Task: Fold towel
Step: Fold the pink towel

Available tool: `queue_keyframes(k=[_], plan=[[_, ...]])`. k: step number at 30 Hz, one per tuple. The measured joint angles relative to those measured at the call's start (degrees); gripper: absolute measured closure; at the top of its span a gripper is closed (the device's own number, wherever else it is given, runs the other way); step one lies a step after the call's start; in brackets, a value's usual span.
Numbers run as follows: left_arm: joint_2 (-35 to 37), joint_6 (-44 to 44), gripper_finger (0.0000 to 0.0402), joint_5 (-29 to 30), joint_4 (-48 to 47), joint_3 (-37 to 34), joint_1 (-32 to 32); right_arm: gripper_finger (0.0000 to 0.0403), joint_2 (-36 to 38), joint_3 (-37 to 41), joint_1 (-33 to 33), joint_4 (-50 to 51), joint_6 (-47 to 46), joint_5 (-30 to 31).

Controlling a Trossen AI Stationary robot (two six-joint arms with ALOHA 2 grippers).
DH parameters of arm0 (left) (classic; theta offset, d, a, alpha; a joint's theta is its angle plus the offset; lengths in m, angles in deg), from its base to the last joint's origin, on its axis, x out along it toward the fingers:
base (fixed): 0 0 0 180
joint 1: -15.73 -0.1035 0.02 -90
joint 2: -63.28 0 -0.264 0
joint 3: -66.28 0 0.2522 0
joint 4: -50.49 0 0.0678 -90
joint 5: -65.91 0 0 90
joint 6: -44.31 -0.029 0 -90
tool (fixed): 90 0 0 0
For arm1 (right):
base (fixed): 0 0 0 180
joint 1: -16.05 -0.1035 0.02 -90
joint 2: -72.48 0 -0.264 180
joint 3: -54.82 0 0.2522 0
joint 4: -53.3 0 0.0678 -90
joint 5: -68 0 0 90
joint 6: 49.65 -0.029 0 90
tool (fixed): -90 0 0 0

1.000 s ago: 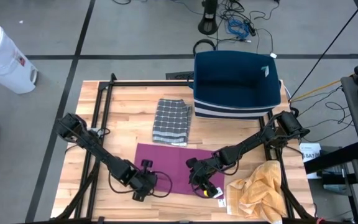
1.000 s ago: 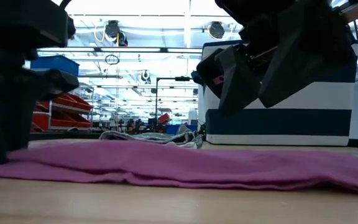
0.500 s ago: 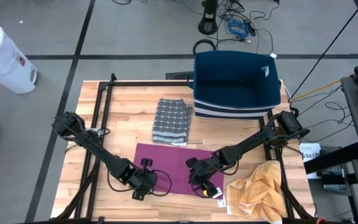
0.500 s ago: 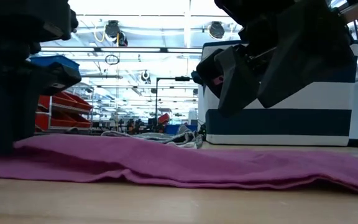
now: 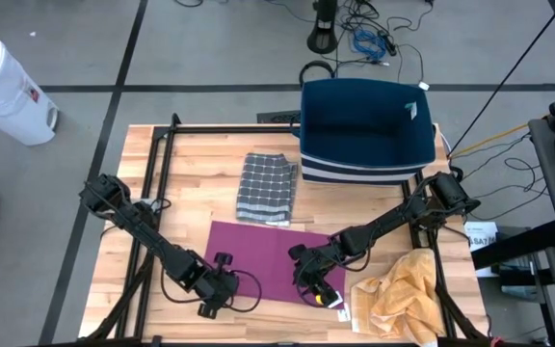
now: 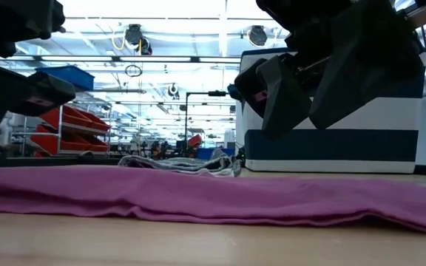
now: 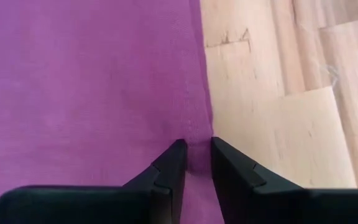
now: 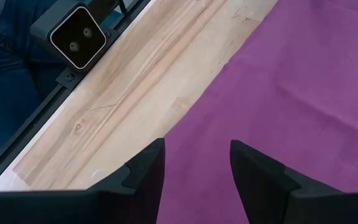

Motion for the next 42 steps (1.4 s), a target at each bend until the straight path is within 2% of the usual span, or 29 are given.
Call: queue_keyframes(k=[10,16,21,29,42], plan=[[0.0,0.1,0.0263,1.2,0.0,0.0,-0.1,0.0234,-0.3,0.0,0.0,-0.5,-1.3,0.0],[0.0,1.4,0.0227,1.0,0.1,0.1,-0.1,0.0234,-3.9,0.0,0.0,-8.2,-1.5,-0.5],[0.0,3.0,0.0206,-2.0,0.1,0.1,-0.1,0.0234,-8.1,0.0,0.4,-13.9,-1.9,-0.6],[0.1,4.7,0.0200,-7.5,-1.5,0.1,0.5,0.0234,-12.0,-0.3,1.1,-13.1,-4.5,-4.7],[2.3,1.5,0.0200,-2.3,-6.0,0.1,-2.9,0.0234,-8.4,0.0,1.0,-6.8,-4.9,-8.1]])
